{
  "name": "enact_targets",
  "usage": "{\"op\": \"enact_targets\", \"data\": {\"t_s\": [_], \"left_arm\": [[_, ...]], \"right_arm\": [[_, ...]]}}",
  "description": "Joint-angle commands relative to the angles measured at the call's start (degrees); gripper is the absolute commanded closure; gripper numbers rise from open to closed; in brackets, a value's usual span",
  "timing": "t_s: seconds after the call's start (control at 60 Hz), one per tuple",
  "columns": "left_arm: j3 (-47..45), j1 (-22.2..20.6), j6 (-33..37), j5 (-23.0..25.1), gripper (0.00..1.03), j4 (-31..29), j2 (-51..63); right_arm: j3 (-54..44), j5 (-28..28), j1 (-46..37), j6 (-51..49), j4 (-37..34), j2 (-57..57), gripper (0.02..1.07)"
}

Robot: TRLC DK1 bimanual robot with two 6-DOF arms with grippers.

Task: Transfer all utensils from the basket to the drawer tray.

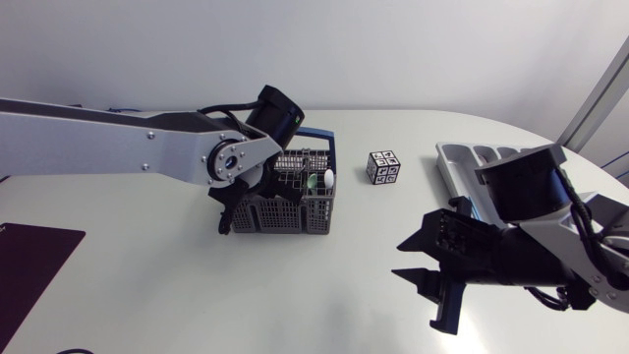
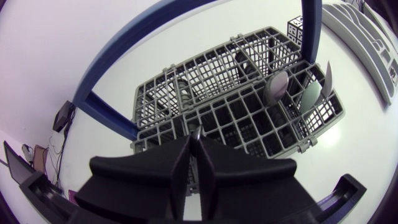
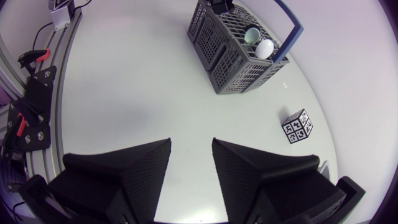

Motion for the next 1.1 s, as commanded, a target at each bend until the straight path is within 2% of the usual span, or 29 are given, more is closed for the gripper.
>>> {"op": "enact_targets", "data": {"t_s": [0.0,0.267,0.4,0.65,1.083], "left_arm": [[-0.45,-0.21,-0.32,-0.71,1.00,0.76,0.36],[-2.04,-0.83,1.00,-0.88,1.00,2.07,-2.37],[-3.97,-1.88,2.32,-2.64,1.00,4.45,-4.04],[-4.32,-2.94,4.34,-5.10,1.00,4.71,-6.67],[-10.74,-7.16,12.95,-12.49,1.00,14.38,-14.14]], "right_arm": [[-1.46,-0.21,0.49,1.20,0.56,0.60,0.56],[-1.82,-0.13,1.01,1.20,0.56,0.42,0.56],[-1.82,-0.13,1.01,1.03,0.56,0.42,0.56],[-2.17,0.05,1.37,0.85,0.47,0.33,0.56],[-2.08,0.14,2.60,1.20,0.30,-0.46,0.56]]}}
